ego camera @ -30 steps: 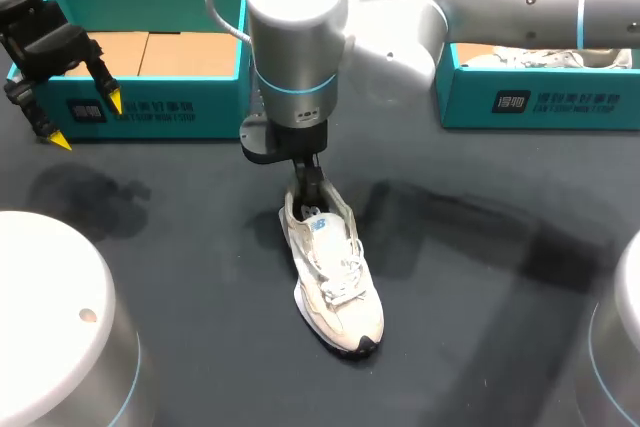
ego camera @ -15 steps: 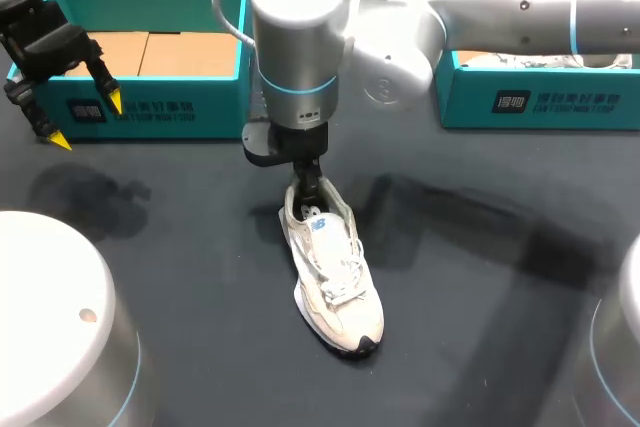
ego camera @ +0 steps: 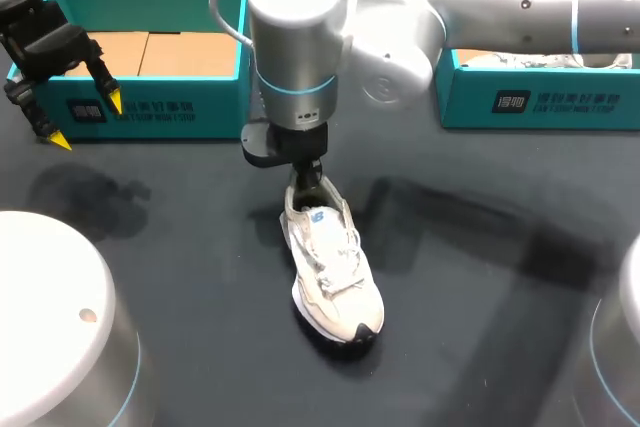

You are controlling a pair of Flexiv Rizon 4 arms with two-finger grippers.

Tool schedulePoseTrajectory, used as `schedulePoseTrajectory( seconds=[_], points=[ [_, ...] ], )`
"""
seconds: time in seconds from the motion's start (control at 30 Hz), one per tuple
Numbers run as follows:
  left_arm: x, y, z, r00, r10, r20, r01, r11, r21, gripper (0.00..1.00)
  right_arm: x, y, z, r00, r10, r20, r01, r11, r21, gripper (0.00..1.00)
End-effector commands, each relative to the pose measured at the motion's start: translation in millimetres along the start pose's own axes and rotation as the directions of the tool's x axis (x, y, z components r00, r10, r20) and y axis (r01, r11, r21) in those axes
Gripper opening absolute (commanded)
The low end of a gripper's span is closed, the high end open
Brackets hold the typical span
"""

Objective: Take the shoe out of the shoebox, open the shoe tongue, remove and reinsert the insole, then place the shoe into the shoebox

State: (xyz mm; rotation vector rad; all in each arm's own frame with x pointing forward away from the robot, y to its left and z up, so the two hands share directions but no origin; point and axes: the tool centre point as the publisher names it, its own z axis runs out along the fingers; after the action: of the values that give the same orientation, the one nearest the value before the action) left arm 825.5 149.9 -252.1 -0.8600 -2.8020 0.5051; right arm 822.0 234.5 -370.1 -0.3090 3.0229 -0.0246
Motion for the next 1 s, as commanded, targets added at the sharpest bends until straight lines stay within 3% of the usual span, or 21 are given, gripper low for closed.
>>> schedulePoseTrajectory(
  seconds=[0.03, 0.3, 0.5, 1.0],
  points=[
    [0.6, -0.1, -0.2, 1.000, 0.000, 0.000, 0.000, 1.000, -0.003, 1.00, 6.6, -8.0, -31.2, 1.000, 0.016, 0.023, -0.017, 0.999, 0.028, 0.00],
    [0.6, -0.1, -0.2, 1.000, 0.000, 0.000, 0.000, 1.000, -0.003, 1.00, 4.1, -34.2, -86.1, 0.993, 0.080, 0.089, -0.088, 0.993, 0.082, 0.00],
    [0.6, -0.1, -0.2, 1.000, 0.000, 0.000, 0.000, 1.000, -0.003, 1.00, -8.9, -61.7, -133.9, 0.976, 0.150, 0.160, -0.167, 0.982, 0.093, 0.00],
    [0.6, -0.1, -0.2, 1.000, 0.000, 0.000, 0.000, 1.000, -0.003, 1.00, -8.9, -61.7, -133.9, 0.976, 0.150, 0.160, -0.167, 0.982, 0.093, 0.00]
  ],
)
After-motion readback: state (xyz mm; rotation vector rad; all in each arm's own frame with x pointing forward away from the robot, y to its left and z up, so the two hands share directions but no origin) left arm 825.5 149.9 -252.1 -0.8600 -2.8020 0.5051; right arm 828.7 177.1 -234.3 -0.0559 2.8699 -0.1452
